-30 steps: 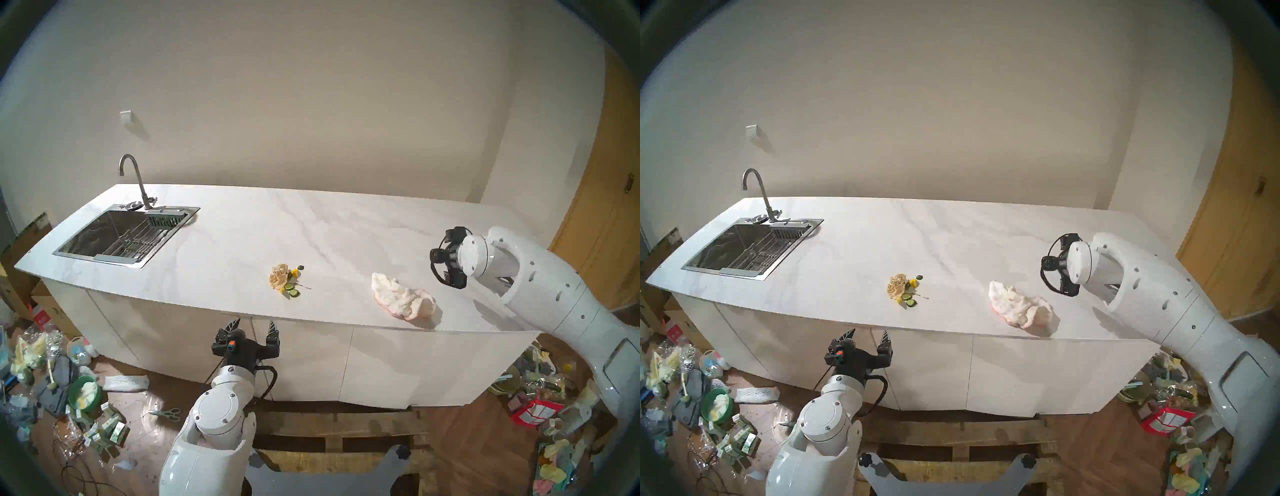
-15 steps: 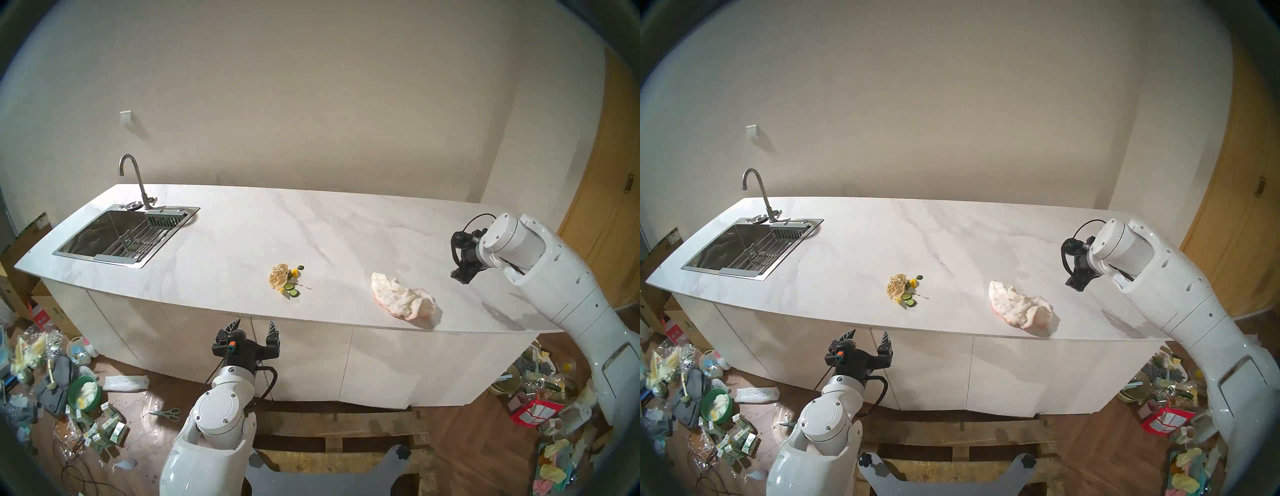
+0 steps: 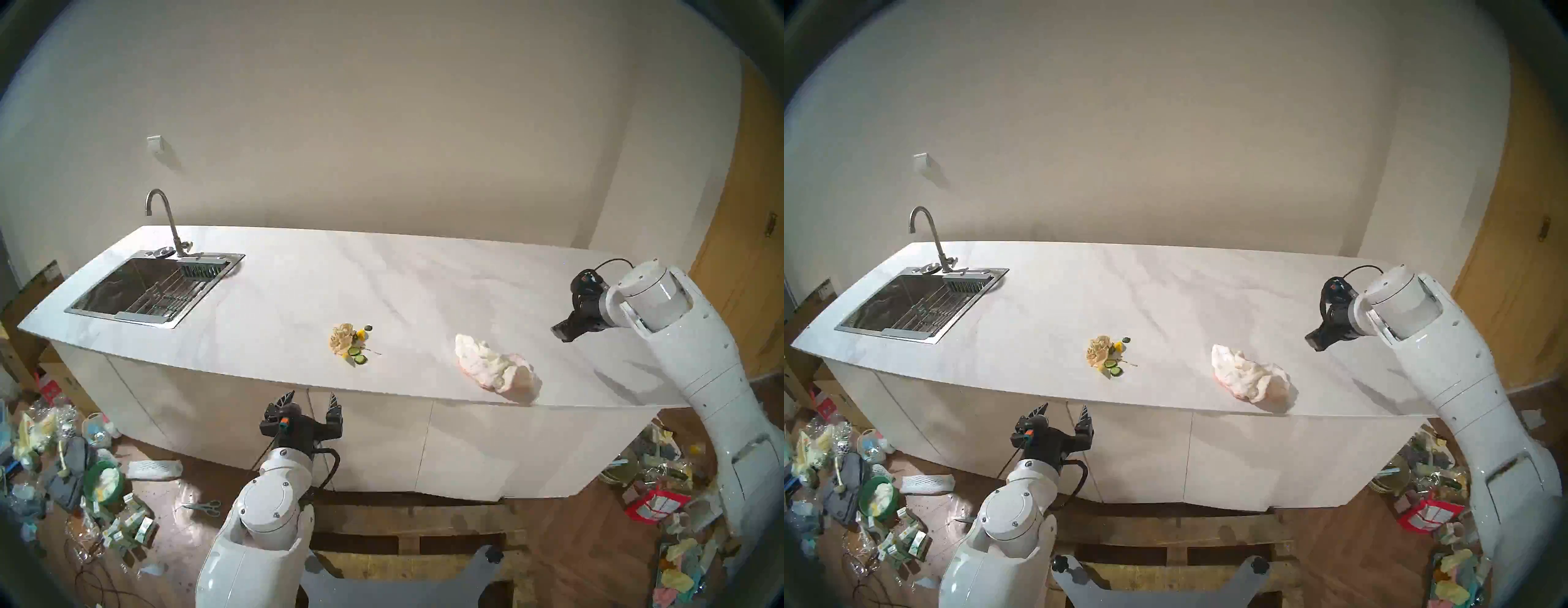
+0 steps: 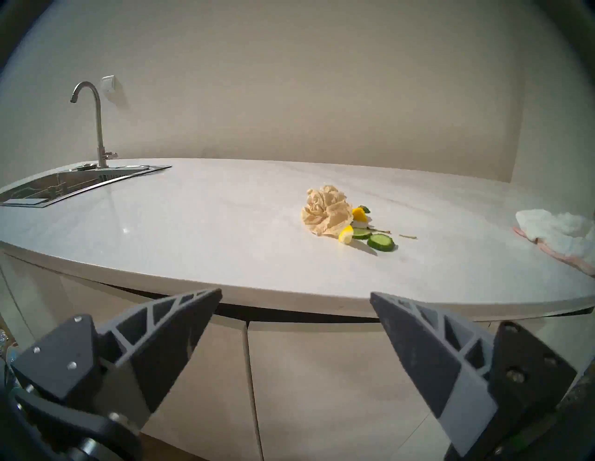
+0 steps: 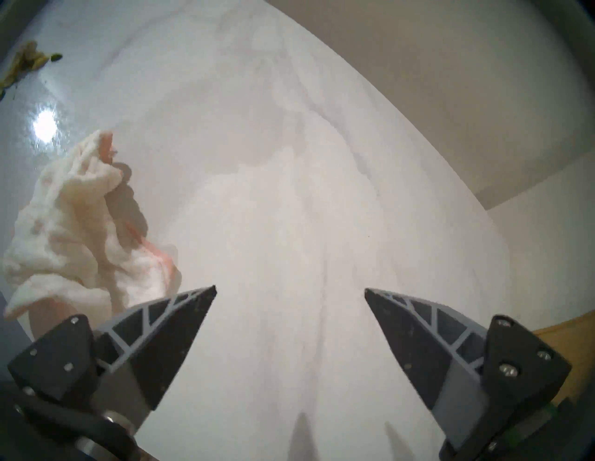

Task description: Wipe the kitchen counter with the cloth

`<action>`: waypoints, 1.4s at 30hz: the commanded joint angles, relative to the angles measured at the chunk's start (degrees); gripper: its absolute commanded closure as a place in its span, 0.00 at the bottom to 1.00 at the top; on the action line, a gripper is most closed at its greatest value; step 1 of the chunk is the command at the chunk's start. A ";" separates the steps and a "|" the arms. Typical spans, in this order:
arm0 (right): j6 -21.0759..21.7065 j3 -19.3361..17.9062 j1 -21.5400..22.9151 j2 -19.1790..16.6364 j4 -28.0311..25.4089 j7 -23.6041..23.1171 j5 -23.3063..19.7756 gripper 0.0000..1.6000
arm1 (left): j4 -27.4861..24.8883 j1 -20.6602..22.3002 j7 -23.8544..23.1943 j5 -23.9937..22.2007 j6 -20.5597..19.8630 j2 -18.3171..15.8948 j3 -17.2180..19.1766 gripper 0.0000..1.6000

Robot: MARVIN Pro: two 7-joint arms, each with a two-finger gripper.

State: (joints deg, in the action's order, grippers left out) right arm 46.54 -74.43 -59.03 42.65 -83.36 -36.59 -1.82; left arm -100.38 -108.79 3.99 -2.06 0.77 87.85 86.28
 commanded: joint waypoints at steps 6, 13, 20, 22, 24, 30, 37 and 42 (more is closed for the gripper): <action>-3.68 -12.73 -7.32 8.09 0.25 8.50 -8.02 0.00 | -1.79 0.39 -0.11 -0.02 0.52 0.05 -0.16 0.00; -9.07 -19.72 -11.14 13.18 0.21 14.92 -12.29 0.00 | -2.01 0.27 -0.12 -0.03 0.53 0.04 -0.17 0.00; -14.71 -25.25 -14.96 18.11 -2.29 21.11 -17.35 0.00 | -2.34 0.07 -0.16 -0.07 0.51 0.00 -0.18 0.00; -16.37 -26.32 -15.87 19.56 -3.13 22.84 -18.16 0.00 | -2.43 0.01 -0.17 -0.08 0.50 -0.01 -0.18 0.00; -18.05 -27.18 -16.69 20.97 -3.96 24.54 -18.72 0.00 | -2.53 -0.06 -0.19 -0.10 0.48 -0.02 -0.18 0.00; -22.95 -28.83 -18.01 24.67 -5.23 27.59 -18.28 0.00 | -2.78 -0.21 -0.23 -0.14 0.39 -0.06 -0.18 0.00; -28.18 -27.53 -18.08 24.62 -4.42 26.95 -17.36 0.00 | -2.90 -0.29 -0.25 -0.18 0.33 -0.09 -0.18 0.00; -30.77 -27.77 -17.12 23.46 -2.67 24.85 -18.28 0.00 | -2.91 -0.29 -0.25 -0.19 0.32 -0.10 -0.18 0.00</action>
State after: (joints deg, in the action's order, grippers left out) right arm 20.67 -101.79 -77.65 66.63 -86.33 -9.32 -19.43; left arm -101.56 -109.19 4.02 -2.12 0.77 87.78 86.23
